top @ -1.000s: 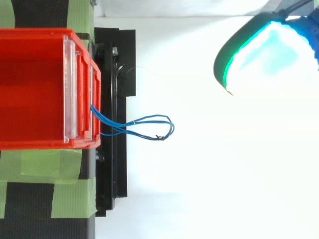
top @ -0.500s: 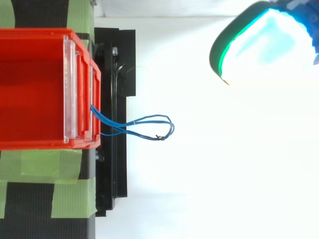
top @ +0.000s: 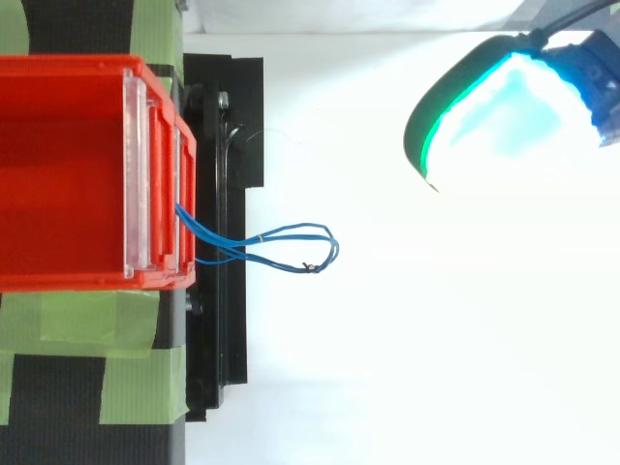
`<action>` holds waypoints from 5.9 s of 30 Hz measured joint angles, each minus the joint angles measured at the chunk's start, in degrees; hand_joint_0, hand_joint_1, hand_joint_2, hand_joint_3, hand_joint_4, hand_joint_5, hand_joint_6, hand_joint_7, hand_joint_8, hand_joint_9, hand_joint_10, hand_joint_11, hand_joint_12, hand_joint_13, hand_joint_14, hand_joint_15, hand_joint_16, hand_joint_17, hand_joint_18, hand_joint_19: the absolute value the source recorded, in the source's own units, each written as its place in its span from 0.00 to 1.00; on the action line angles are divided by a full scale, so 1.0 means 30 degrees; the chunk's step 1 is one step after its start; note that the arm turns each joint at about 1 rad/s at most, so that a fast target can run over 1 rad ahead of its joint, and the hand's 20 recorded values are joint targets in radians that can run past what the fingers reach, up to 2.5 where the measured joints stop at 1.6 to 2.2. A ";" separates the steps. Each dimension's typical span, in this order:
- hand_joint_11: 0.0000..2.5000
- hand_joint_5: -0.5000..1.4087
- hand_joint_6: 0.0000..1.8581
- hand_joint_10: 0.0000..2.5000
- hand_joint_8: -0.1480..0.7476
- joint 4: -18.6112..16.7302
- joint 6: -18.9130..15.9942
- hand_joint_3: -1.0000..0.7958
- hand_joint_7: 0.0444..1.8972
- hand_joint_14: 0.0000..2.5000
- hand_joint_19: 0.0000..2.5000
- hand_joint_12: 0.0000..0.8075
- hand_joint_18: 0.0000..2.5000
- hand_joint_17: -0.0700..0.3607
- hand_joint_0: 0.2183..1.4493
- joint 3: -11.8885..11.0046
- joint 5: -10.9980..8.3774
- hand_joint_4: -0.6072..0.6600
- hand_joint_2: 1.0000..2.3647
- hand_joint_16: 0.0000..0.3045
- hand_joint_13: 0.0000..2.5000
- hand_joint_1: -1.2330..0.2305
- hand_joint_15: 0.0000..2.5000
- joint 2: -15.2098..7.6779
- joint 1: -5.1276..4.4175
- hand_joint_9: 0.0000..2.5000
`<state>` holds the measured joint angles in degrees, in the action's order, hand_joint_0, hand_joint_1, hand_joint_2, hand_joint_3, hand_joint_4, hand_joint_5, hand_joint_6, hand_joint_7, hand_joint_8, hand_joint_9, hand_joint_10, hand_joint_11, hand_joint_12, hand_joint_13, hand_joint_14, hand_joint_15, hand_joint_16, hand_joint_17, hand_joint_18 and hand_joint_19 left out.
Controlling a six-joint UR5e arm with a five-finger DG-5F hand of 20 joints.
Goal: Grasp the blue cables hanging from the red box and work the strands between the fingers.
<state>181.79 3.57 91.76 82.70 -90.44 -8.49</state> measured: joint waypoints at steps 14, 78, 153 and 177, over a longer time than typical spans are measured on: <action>0.03 0.01 0.00 0.00 0.49 -0.0050 -0.0005 0.00 0.34 0.00 0.09 0.44 0.00 0.53 0.33 0.0020 -0.0267 0.58 0.00 0.23 0.00 0.67 0.09 -0.0135 -0.0161 0.00; 0.06 0.02 0.00 0.00 0.50 -1.4098 0.1058 0.00 0.35 0.00 0.10 0.44 0.00 0.53 0.33 0.7090 -0.6656 0.60 0.00 0.23 0.00 0.66 0.09 -0.6103 -0.1536 0.00; 0.10 0.04 0.00 0.00 0.52 -1.5117 0.2531 0.00 0.35 0.00 0.13 0.45 0.00 0.51 0.35 0.3292 -0.8613 0.60 0.00 0.22 0.00 0.65 0.11 -1.0343 -0.2883 0.03; 0.10 0.04 0.00 0.00 0.52 -1.2633 0.2488 0.00 0.35 0.00 0.14 0.45 0.00 0.51 0.36 0.2665 -0.5774 0.60 0.00 0.22 0.00 0.65 0.11 -1.0346 -0.2653 0.03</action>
<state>143.89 11.04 99.75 65.38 -121.48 -16.45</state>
